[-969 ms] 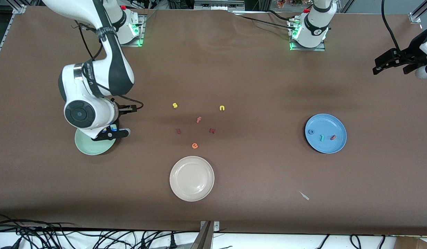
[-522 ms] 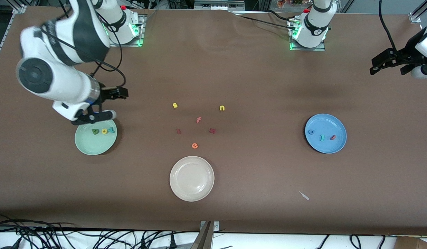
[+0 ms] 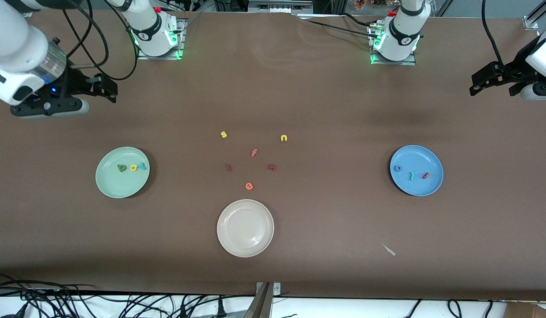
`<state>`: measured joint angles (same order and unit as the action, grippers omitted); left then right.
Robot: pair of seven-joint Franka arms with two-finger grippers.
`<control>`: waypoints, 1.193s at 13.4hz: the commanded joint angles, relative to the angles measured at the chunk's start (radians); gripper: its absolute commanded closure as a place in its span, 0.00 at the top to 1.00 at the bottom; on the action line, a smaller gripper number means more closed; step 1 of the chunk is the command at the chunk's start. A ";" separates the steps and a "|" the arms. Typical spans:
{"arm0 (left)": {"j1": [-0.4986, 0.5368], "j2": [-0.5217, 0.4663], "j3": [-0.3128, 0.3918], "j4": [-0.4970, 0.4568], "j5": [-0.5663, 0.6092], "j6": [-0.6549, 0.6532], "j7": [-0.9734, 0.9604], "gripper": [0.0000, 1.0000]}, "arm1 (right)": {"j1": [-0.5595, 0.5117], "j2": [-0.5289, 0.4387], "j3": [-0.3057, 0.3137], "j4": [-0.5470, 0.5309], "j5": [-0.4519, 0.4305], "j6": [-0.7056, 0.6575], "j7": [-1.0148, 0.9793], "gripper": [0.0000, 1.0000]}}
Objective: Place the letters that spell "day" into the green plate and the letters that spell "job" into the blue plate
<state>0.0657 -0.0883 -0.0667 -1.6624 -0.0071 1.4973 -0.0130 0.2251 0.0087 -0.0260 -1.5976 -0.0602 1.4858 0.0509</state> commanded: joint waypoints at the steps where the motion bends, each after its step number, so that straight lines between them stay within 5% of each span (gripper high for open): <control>1: -0.007 0.013 -0.005 0.033 0.035 -0.025 -0.010 1.00 | -0.053 -0.035 0.012 -0.028 0.016 -0.010 -0.008 1.00; 16: 0.005 0.013 -0.005 0.032 0.035 -0.032 -0.010 1.00 | -0.144 -0.050 -0.003 -0.062 0.050 0.056 0.006 1.00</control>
<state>0.0683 -0.0860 -0.0686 -1.6598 -0.0070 1.4884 -0.0141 0.0908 -0.0092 -0.0321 -1.6244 -0.0150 1.5228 0.0533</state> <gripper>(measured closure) 0.000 0.000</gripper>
